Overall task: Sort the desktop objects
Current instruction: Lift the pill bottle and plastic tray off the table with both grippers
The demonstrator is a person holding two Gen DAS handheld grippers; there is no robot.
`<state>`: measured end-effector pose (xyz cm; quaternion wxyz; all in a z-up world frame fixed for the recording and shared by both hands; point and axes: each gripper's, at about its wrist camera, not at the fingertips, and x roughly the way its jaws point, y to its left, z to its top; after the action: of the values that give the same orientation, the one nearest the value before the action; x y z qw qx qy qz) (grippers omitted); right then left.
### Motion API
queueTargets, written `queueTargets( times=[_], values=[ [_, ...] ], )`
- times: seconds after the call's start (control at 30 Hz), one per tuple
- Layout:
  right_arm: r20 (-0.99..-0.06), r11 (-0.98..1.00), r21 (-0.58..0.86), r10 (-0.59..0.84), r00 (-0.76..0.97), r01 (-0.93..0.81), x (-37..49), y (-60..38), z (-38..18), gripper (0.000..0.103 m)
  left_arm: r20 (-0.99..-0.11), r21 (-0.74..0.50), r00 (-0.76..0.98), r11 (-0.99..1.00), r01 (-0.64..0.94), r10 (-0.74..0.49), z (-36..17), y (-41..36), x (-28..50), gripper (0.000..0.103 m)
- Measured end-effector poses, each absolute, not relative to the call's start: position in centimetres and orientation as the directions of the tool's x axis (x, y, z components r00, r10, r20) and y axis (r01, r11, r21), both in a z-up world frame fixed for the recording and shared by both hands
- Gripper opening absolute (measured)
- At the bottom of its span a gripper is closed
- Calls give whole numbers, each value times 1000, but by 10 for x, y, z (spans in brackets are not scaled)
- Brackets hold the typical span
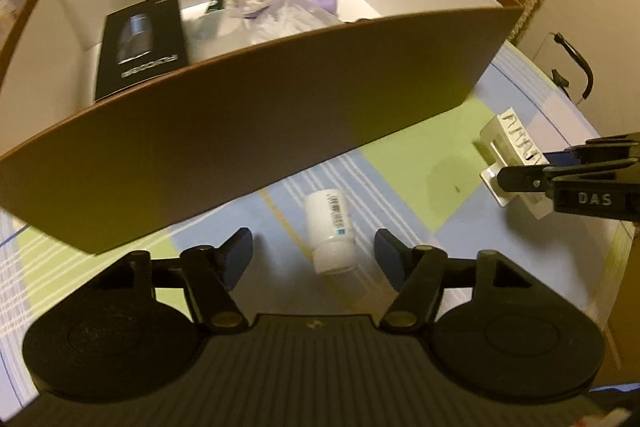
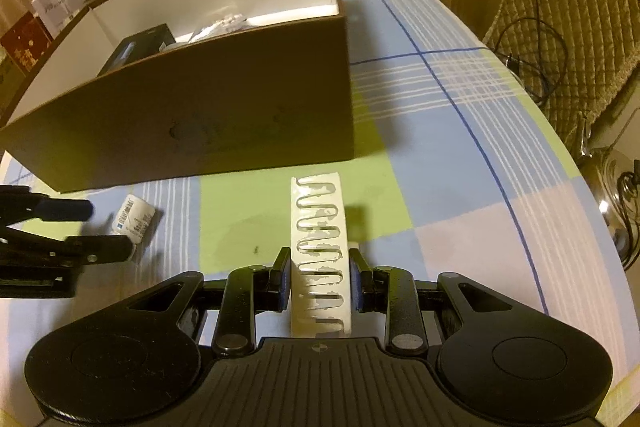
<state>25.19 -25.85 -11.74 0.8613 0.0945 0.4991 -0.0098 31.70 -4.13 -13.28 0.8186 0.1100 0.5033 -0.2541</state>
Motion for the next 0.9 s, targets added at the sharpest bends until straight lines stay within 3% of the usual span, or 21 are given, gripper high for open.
queueTargets(
  times=[0.1,0.23,0.47,0.9],
  values=[
    [-856,978,168,85,511,120,249,-262,-116,29,-883,-60,364,839,541,-297,-138,-50,321,54],
    [-844,977,172,80,531,126,243,-265,-112,46,-886,-46,361,831,554,-289,-145,-59,326,44],
    [-837,978,171,79,542,121,241,-268,-109,49,-885,-29,374,835,549,-277,-148,-63,325,23],
    [-838,985,161,109,534,53,250,-256,-113,50,-898,-10,403,923,385,-178,-146,-2,307,23]
  ],
)
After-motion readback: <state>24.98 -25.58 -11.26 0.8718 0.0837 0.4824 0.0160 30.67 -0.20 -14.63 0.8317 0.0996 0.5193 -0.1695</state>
